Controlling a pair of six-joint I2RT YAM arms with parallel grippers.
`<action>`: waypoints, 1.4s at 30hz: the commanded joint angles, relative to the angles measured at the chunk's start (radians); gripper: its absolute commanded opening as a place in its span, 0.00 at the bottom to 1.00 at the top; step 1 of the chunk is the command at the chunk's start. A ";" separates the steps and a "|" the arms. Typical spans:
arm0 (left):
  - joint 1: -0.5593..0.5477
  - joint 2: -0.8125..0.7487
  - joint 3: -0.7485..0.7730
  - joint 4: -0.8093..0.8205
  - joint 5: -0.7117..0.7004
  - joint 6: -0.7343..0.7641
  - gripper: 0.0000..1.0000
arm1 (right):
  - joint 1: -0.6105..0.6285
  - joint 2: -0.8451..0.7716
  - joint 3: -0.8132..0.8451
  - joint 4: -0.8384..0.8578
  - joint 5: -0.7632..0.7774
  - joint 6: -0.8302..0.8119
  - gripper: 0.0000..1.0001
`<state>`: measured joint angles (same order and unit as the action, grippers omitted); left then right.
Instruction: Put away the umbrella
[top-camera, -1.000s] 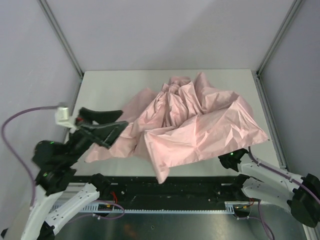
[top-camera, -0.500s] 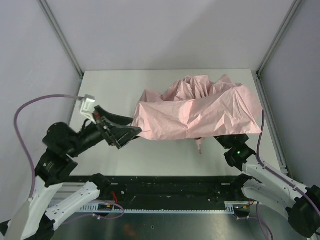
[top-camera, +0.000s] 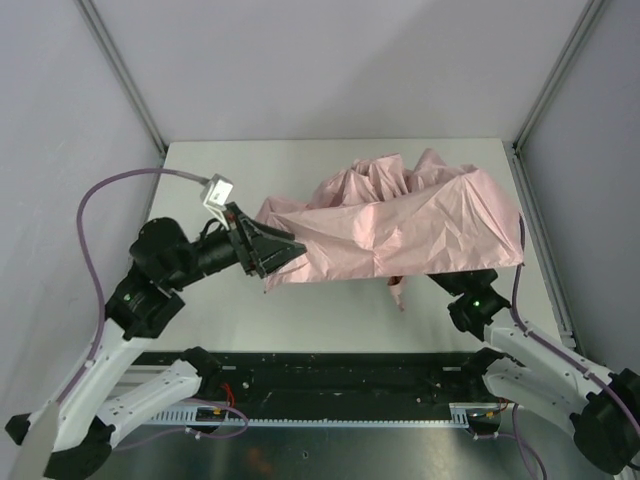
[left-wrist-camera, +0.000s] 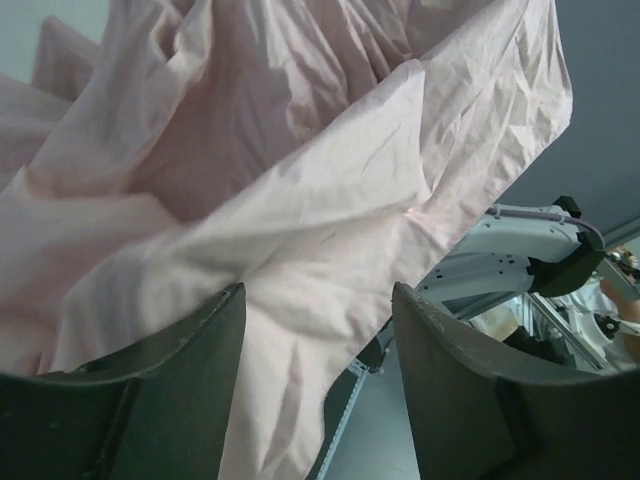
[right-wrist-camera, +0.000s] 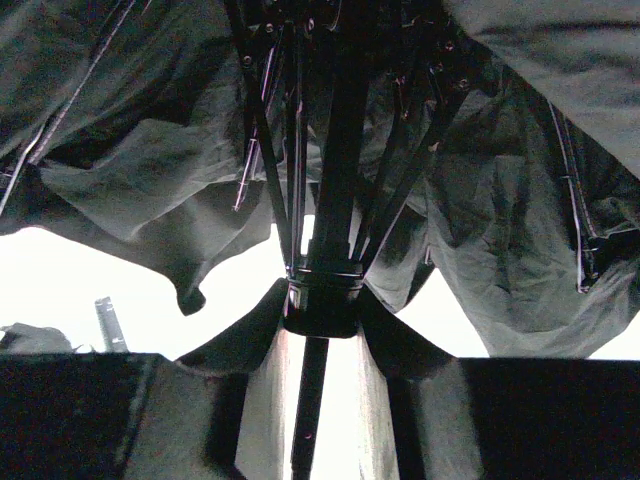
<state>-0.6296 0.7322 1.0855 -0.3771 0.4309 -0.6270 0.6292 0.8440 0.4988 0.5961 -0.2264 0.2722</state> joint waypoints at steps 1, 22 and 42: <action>-0.012 0.085 -0.040 0.280 0.104 -0.059 0.61 | 0.016 0.061 0.017 0.213 -0.178 0.097 0.00; -0.141 -0.209 -0.039 0.042 -0.119 -0.018 0.90 | -0.150 0.056 0.004 0.184 -0.289 0.189 0.00; -0.198 0.225 0.089 0.247 -0.025 -0.056 0.17 | 0.095 0.169 0.004 0.336 -0.343 0.216 0.00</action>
<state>-0.7807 0.8444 1.1042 -0.3107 0.3046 -0.6743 0.6498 0.9398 0.4824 0.7269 -0.5411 0.4675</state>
